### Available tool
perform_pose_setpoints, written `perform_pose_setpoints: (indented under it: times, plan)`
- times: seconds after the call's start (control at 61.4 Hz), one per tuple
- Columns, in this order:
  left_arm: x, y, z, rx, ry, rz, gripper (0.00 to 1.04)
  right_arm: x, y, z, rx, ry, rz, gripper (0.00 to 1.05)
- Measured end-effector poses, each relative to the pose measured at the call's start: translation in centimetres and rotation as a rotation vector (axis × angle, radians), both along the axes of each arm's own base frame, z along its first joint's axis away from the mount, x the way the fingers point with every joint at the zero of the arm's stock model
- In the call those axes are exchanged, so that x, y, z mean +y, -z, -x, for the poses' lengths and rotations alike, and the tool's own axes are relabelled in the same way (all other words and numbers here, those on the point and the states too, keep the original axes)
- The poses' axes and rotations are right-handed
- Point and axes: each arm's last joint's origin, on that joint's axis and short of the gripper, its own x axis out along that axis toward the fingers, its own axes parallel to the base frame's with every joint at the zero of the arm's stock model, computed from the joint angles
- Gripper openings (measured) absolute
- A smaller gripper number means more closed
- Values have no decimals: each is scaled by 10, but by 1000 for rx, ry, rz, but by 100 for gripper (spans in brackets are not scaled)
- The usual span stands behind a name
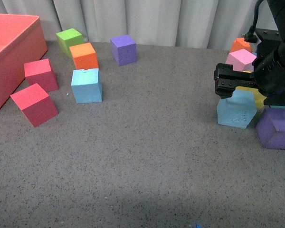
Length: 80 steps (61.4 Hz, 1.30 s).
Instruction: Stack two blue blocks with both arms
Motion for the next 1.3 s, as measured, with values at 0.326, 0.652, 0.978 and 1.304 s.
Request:
perform_pose_setpoints:
  times: [0.326,0.652,0.978,1.304]
  plan:
    - [0,0,0,0,0,0,98,4,17,-20,11,1,11,95]
    - [0,0,0,0,0,0,98,5,28,-30,50,8,20,79]
    - [0,0,0,0,0,0,98,5,27,-30,52,25,21,48]
    - [0,0,0,0,0,0,98,26,5,-36,9,-43,-42,47]
